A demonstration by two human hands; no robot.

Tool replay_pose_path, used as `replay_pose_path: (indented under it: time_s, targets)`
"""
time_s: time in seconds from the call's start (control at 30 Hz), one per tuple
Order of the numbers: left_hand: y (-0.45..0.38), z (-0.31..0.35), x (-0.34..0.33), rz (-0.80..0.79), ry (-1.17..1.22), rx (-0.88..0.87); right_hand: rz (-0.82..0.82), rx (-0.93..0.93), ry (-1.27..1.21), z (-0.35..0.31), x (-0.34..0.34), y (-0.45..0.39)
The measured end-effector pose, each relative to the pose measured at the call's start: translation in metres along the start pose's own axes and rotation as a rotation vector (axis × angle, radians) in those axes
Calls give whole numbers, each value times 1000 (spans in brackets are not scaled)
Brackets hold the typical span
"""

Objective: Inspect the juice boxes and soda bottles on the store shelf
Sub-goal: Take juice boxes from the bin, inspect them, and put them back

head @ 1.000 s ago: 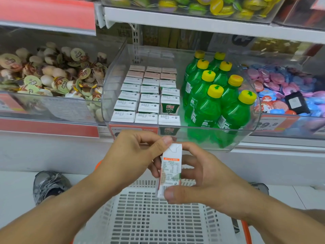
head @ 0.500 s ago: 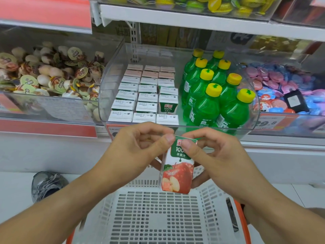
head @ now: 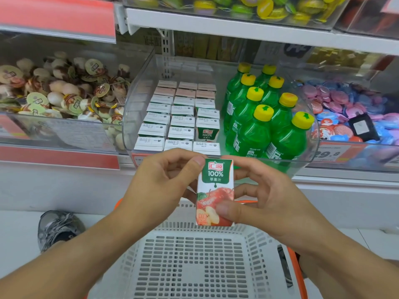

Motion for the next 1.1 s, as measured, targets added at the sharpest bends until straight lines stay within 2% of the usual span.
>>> replay_pose_path:
  time_s: [0.17,0.4,0.57,0.7,0.87,1.1]
  targets:
    - [0,1,3,6,3,11,-81,0,-71,0,-2,2]
    - [0,-3,3,-46,-198,2,77,65,54,-4,-4,4]
    - [3,-7,-1,-168,-220,10,84,108,117,-3,-3,3]
    - [4,-8,-3,-230,-168,35,43,122,27,-5,-3,2]
    - [9,-7,-12,-332,9,88,83,97,-111,-8,3,-4]
    - [11,-9,-16,-361,16,95,66,68,-116,-4,7,-3]
Point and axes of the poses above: each hand's wrist, its own y-axis away from the middle knuckle, its own x-axis out of the back of the hand, z = x × y, the point moved 4 cm from there along -y, towards the middle knuckle
